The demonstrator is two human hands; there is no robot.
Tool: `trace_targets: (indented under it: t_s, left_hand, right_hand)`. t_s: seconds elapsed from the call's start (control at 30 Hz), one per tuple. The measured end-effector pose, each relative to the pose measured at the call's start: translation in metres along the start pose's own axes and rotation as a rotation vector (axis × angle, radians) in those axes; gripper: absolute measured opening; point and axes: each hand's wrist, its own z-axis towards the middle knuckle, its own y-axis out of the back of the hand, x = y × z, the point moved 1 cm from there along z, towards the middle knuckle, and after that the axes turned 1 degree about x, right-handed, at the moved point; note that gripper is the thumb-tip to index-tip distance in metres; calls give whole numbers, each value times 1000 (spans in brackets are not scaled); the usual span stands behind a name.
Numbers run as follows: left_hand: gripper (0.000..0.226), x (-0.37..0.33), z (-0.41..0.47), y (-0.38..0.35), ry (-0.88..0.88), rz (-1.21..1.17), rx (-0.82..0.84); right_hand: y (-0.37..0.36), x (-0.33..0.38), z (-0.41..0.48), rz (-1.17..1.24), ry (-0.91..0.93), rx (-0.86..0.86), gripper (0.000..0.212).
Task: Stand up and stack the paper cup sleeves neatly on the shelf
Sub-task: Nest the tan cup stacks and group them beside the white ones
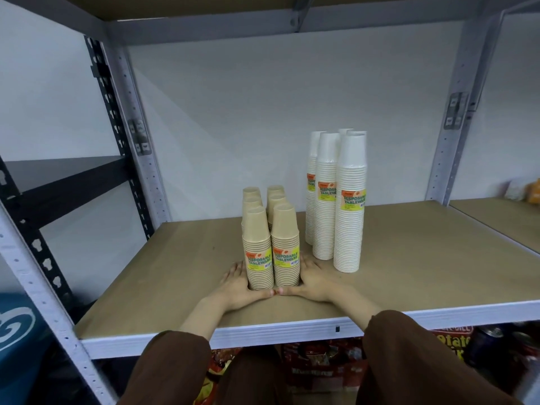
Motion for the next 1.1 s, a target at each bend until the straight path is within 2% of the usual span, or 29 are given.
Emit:
trace_targets:
  t_s: [0.4, 0.63, 0.9, 1.1]
  left_hand:
    - [94, 4, 3, 0, -2, 3, 12]
    - [101, 5, -1, -2, 50, 3, -31]
    - [93, 9, -15, -7, 82, 43, -99]
    - [87, 7, -26, -6, 81, 17, -121]
  right_hand:
    - [-2, 0, 2, -2, -12, 8, 99]
    - [-2, -1, -5, 82, -36, -96, 108]
    - [-8, -3, -16, -14, -115, -61, 96]
    - [-5, -1, -27, 22, -108, -96, 90]
